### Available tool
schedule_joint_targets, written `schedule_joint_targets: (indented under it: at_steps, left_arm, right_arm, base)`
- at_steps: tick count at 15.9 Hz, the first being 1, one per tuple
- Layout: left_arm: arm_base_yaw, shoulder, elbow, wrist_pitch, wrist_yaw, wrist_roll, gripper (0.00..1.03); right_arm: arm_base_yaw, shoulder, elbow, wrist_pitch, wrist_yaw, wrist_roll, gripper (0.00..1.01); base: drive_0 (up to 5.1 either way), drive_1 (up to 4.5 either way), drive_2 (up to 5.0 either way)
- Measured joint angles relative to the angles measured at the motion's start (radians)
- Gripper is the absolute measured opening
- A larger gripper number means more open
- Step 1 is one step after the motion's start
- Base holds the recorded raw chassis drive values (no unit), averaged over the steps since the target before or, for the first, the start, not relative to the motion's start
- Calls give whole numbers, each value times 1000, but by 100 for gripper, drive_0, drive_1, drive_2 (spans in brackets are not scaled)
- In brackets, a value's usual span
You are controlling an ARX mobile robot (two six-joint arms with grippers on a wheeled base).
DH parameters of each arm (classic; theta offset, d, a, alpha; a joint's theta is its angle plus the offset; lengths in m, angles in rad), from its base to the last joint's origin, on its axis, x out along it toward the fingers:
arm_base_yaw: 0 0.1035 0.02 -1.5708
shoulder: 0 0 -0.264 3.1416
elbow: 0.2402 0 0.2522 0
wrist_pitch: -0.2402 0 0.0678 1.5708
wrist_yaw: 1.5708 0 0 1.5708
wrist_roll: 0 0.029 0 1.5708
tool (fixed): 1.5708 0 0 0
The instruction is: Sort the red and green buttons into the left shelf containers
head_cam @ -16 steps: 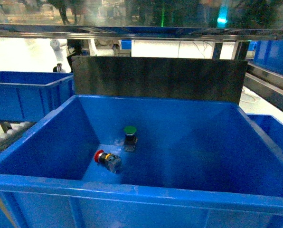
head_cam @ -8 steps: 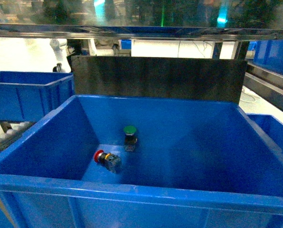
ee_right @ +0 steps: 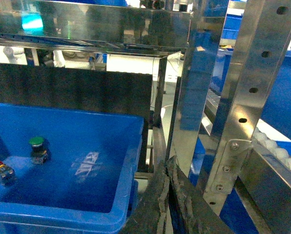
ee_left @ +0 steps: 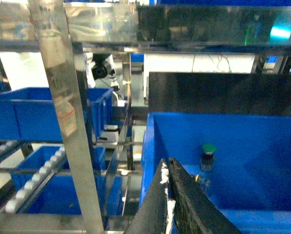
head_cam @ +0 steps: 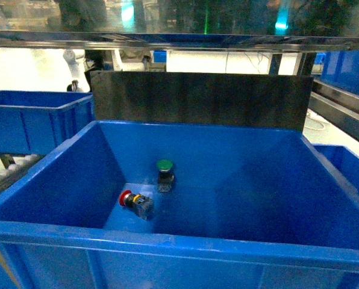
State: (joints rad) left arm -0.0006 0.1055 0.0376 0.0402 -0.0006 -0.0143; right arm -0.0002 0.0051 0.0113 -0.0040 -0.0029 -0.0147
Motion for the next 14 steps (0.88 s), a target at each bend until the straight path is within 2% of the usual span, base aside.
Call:
schedule_joint_targets:
  at_steps: [1,2,9,10,13,14]
  left_arm:
    - [0,-90,-23,-81,1,0,2]
    - [0,-94,-19,-21,1,0,2]
    - [0,-95,-23,-45,1,0,3]
    - [0,-95,-23,-44,1,0,11]
    - [0,-95,-23,-44,1,0,47]
    - [0,-95,-23,-44,0,0,56]
  right_arm:
    - [0,0,0,-2,0,0,2]
    - [0,0,0,-1,0,0,2]
    - [0,0,0,0,0,0,2]
    - [0,0,0,0,0,0,11]
    - [0,0,0,0,0,0,47]
    - [0,0,0,0,0,0,56]
  base:
    - [0,0,0]
    - [0,0,0]
    - [0,0,0]
    - [0,0,0]
    - [0,0,0]
    - [0,0,0]
